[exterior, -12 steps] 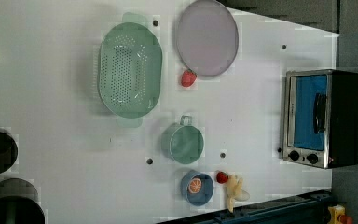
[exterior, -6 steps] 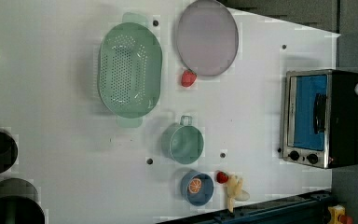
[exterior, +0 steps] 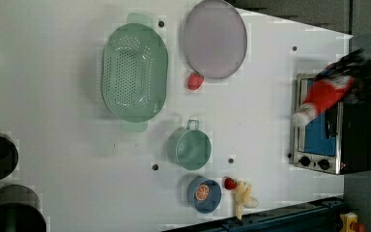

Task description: Pick Ketchup from oven and place it on table.

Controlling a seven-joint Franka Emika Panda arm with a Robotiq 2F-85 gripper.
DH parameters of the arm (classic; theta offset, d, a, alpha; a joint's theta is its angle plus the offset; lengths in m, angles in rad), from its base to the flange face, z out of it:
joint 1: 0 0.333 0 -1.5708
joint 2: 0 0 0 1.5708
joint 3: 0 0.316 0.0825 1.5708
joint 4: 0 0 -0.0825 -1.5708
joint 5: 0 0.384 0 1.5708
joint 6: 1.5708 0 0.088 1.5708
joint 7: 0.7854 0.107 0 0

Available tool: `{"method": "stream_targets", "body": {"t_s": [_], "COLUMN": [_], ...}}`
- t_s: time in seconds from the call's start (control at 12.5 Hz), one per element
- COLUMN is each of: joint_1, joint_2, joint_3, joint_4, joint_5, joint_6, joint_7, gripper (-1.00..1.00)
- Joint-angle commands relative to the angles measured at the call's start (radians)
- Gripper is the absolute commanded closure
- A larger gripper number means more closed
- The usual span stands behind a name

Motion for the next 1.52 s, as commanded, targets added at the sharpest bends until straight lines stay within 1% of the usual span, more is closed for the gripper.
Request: {"method": "stream_targets", "body": {"t_s": [0.08,0.4,0.64,0.72,0.8,1.04,1.28,1.36,1.52], "joint_1": [0.003,0.007,0.008,0.008,0.008,0.008,0.007,0.006,0.006], "joint_2": [0.010,0.039,0.095,0.119,0.143,0.183,0.124,0.080,-0.027], "joint_3": [-0.047,-0.042,-0.027,-0.023,-0.020,-0.021,-0.030,-0.034,-0.043], "joint_4": [-0.143,-0.394,-0.502,-0.516,-0.520,-0.519,-0.500,-0.479,-0.408], "joint_5": [0.005,0.005,0.006,0.006,0.007,0.013,0.013,0.013,0.013], "joint_6": [0.100,0.414,0.620,0.655,0.669,0.705,0.677,0.645,0.527], "joint_7": [0.027,0.028,0.035,0.036,0.036,0.036,0.036,0.036,0.036], "gripper": [-0.27,-0.27,-0.27,-0.27,-0.35,-0.98,-1.00,-1.00,-1.00]}}
